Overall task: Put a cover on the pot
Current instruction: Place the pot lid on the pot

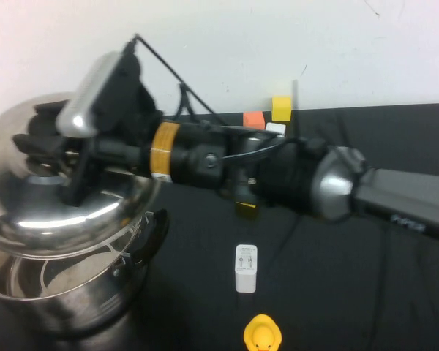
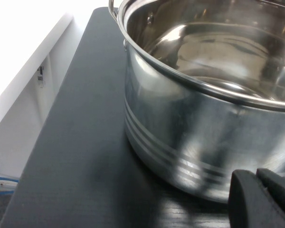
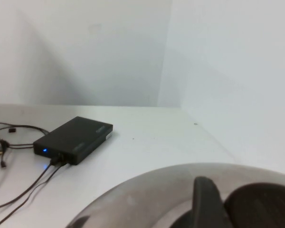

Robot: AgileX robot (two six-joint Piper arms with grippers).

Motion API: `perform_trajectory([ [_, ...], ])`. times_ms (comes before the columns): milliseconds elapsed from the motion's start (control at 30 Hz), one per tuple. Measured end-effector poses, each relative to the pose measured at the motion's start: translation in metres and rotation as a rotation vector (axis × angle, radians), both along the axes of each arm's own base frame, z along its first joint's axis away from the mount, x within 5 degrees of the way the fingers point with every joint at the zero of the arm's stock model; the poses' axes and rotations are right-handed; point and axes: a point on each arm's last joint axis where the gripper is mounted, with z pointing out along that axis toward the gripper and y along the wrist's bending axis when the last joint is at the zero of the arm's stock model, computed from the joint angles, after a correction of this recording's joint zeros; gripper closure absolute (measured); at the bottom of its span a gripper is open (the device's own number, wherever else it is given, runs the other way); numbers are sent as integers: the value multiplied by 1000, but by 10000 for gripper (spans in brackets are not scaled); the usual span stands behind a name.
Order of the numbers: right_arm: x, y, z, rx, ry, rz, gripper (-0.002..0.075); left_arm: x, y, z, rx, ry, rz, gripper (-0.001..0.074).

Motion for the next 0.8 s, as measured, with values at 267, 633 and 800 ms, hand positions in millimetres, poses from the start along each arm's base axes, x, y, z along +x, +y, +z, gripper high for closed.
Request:
perform_trajectory([
  [267,-8,29,-11,-8,-4,16,386,0,0,0,0,0,0,737],
  [633,-5,38,-40,-62,8,-22,386,0,0,0,0,0,0,737],
  [800,-4,38,-42,-75,-20,-33,386,0,0,0,0,0,0,737],
])
